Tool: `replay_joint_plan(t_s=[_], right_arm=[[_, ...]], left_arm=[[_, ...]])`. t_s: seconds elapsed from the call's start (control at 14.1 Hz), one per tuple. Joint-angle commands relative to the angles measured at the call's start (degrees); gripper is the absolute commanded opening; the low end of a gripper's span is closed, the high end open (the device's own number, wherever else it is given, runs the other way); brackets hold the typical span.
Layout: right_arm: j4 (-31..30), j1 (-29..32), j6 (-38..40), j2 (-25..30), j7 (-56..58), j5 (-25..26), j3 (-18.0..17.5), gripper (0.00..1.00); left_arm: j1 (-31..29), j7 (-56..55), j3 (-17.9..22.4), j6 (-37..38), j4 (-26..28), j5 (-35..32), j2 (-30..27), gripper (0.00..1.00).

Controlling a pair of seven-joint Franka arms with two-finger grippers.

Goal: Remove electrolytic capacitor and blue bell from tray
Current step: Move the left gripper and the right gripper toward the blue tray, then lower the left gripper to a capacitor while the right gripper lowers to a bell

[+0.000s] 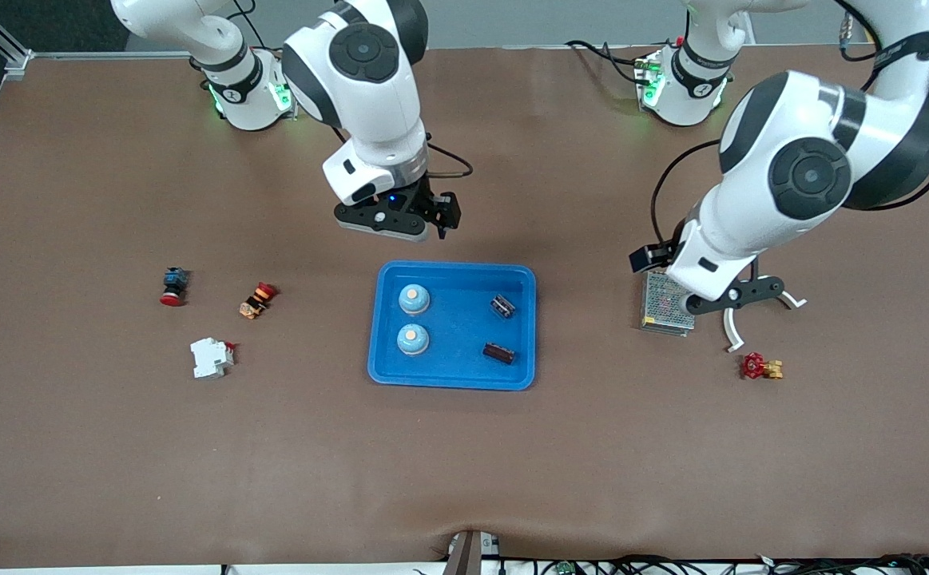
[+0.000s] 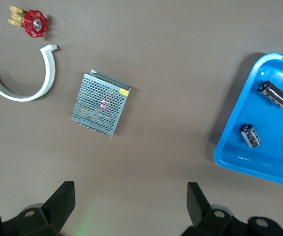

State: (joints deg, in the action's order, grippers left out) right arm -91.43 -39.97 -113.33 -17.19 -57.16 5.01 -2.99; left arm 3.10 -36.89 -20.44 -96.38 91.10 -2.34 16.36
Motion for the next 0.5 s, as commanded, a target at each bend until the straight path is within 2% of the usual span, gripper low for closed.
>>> replay_joint_plan(t_s=[0.0,0.21,0.36,0.43], right_arm=[[1.69,-1.42,-0.23,-1.97,-0.05,5.61,0.62,1.0],[1.43,-6.16,1.96,-3.63,2.66,16.4,0.62,1.0],[1.69,-5.74,1.88,-4.6,3.9,16.26,0.53,1.0],[1.69,-5.21,1.45,-4.6,3.9,13.91,0.53,1.0]], left_arm=[[0.23,-4.23,-0.21,-3.01,3.37,1.02,-0.28,1.0],[2.16,-7.84,-0.3,-5.03,5.22,1.11,0.16,1.0],[3.13,-14.32,-0.3,-8.02,6.46,2.95,2.08,1.0],[4.53,-17.49,-0.3,-9.6,6.63,3.04,3.4,1.0]])
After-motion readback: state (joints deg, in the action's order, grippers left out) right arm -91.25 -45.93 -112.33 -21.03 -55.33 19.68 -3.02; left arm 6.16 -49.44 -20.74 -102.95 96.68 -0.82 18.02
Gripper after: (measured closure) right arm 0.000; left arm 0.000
